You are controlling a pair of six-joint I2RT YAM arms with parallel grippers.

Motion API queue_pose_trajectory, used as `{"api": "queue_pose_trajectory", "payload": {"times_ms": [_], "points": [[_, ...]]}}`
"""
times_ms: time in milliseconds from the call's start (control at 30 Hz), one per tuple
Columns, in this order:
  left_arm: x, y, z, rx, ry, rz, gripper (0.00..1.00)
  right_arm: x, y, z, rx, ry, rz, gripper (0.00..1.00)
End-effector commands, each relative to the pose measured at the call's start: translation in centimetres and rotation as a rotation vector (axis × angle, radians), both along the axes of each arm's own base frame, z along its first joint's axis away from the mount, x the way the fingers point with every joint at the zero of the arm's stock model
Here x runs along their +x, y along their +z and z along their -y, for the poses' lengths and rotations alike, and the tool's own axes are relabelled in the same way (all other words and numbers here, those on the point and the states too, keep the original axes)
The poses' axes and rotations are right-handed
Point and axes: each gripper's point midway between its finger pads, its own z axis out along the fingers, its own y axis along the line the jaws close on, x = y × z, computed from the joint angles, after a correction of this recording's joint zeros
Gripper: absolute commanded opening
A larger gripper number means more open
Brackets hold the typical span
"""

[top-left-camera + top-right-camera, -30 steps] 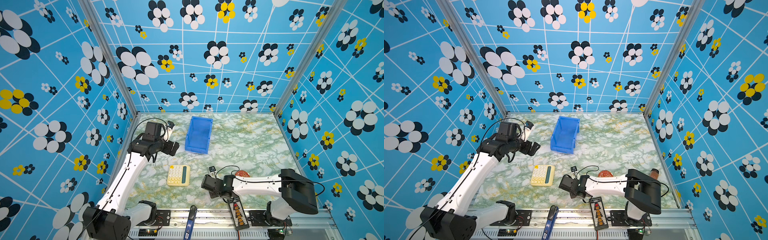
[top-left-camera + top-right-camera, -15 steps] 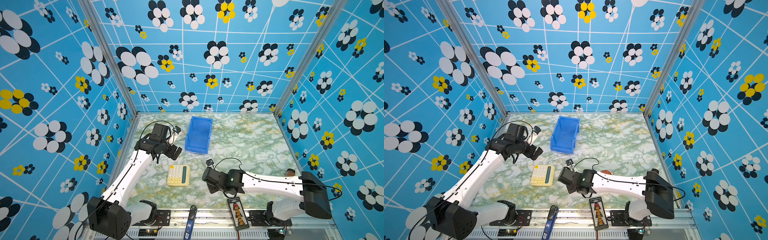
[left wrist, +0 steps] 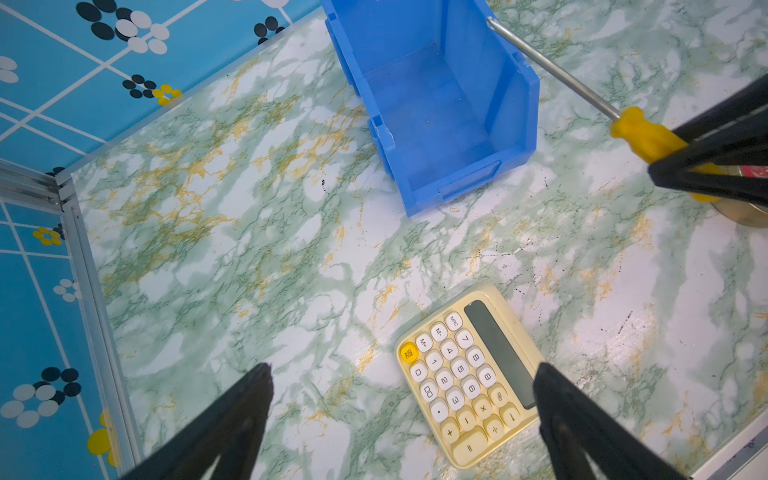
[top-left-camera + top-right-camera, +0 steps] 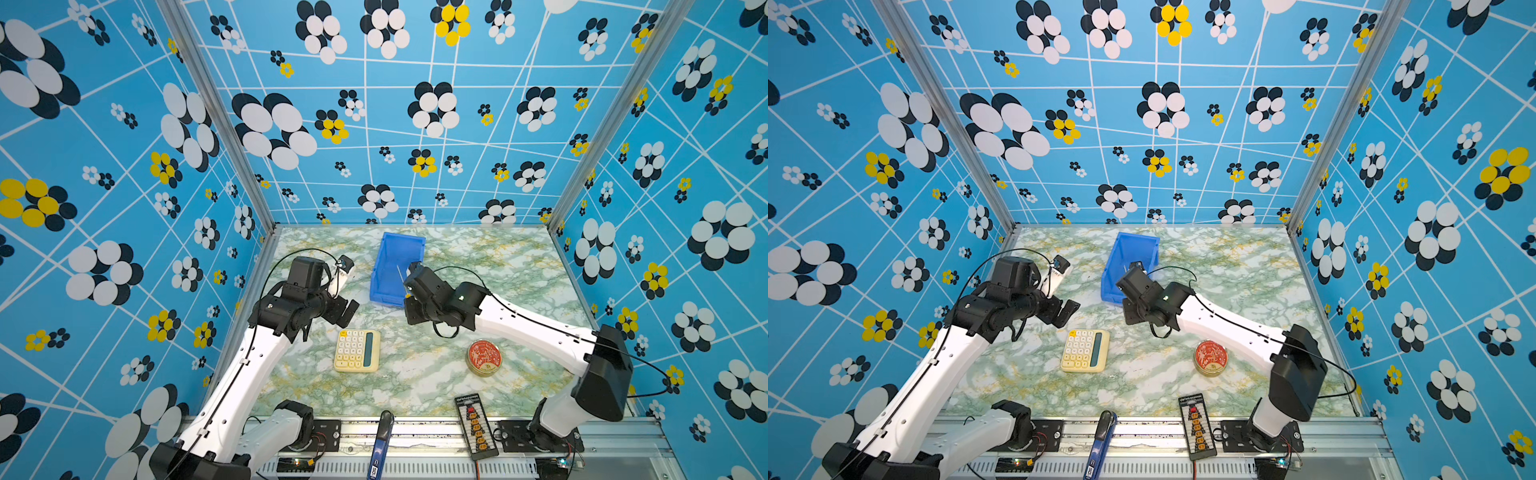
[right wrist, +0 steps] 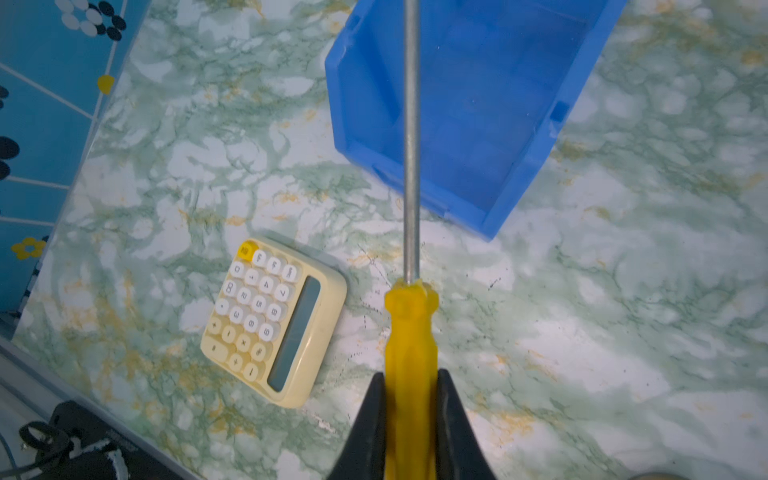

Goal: Put the screwdriver in the bin
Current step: 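Lift the screwdriver with the right gripper and carry it over the blue bin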

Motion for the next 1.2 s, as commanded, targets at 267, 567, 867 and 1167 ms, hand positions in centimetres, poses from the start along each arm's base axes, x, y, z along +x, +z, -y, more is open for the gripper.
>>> {"api": "queue_pose_trajectory", "payload": {"times_ms": [267, 567, 867, 1167], "points": [[0.6, 2.6, -0.1, -0.083, 0.045, 0.032, 0.99, 9.9, -1.0, -3.1, 0.034, -0.062, 0.005, 0.16], [0.5, 3.6, 0.1, -0.160, 0.053, 0.024, 0.99, 13.4, -4.1, -3.0, 0.034, -0.153, 0.007, 0.18], [0.4, 3.7, 0.5, -0.204, 0.049, 0.003, 0.99, 14.9, -7.0, -4.5, 0.026, -0.157, -0.024, 0.18], [0.5, 3.3, 0.3, -0.223, 0.065, -0.011, 0.99, 15.7, -8.9, -5.3, 0.032, -0.170, -0.058, 0.18]]}}
